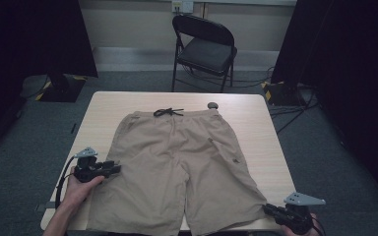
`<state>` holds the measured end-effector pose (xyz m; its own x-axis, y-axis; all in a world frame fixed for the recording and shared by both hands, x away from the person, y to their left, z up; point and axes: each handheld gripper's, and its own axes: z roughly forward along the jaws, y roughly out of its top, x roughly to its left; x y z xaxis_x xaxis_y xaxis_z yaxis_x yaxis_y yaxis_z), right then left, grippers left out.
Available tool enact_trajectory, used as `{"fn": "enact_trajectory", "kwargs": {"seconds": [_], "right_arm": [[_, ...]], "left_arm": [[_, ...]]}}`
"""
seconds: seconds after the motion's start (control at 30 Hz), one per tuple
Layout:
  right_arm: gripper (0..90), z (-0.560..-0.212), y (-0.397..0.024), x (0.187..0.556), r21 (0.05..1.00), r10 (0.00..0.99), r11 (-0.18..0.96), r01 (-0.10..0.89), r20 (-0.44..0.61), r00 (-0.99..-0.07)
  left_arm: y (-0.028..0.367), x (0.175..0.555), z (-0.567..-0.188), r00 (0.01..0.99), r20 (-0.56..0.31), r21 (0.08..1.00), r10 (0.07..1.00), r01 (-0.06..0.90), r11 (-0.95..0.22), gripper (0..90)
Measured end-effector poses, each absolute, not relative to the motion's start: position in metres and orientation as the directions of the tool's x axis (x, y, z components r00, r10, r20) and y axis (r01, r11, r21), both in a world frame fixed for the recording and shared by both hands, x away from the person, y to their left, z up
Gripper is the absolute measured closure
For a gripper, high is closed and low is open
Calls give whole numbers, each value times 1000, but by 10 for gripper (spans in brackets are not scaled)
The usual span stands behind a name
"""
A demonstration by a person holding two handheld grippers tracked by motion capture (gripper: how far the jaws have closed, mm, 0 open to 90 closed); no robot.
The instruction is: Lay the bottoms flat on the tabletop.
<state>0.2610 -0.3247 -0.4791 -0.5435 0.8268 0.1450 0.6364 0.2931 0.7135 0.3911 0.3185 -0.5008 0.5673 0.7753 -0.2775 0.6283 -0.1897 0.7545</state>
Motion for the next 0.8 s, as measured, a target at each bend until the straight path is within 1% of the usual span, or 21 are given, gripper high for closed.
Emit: {"fn": "enact_trajectory", "kwargs": {"seconds": [0.03, 0.07, 0.13, 0.23, 0.3, 0.4, 0.47, 0.53, 0.57, 0.63, 0.73, 0.8], "right_arm": [[722, -476, -325, 263, 728, 828, 277, 627, 150, -540], [681, -472, -323, 266, 744, 829, 261, 615, 153, -537], [646, -464, -314, 275, 769, 817, 256, 586, 151, -556], [679, -454, -289, 298, 792, 794, 276, 544, 132, -594], [743, -452, -273, 322, 800, 780, 286, 527, 125, -613], [804, -457, -260, 354, 784, 799, 281, 553, 128, -588], [805, -466, -257, 373, 767, 824, 268, 583, 130, -551], [779, -477, -256, 386, 744, 838, 263, 615, 140, -527], [766, -483, -255, 390, 724, 842, 277, 631, 134, -523], [725, -490, -254, 392, 710, 830, 288, 642, 149, -537], [575, -489, -249, 386, 707, 805, 310, 636, 161, -571], [520, -489, -247, 380, 703, 800, 343, 623, 129, -586]], "left_arm": [[319, 391, -501, 568, -277, 756, 775, 627, -190, 541], [319, 391, -501, 567, -277, 755, 776, 627, -189, 541], [318, 391, -501, 566, -277, 755, 776, 628, -188, 541], [318, 391, -501, 566, -280, 755, 775, 629, -187, 540], [318, 391, -501, 567, -279, 755, 775, 628, -188, 539], [318, 390, -501, 571, -266, 755, 776, 624, -200, 539], [318, 390, -501, 573, -271, 757, 773, 623, -197, 539], [319, 390, -501, 576, -275, 757, 770, 624, -197, 539], [319, 390, -501, 578, -275, 756, 768, 624, -199, 539], [319, 390, -501, 576, -273, 756, 770, 623, -198, 539], [319, 390, -501, 576, -268, 757, 772, 622, -201, 539], [318, 390, -501, 576, -265, 755, 773, 623, -205, 538]]}}
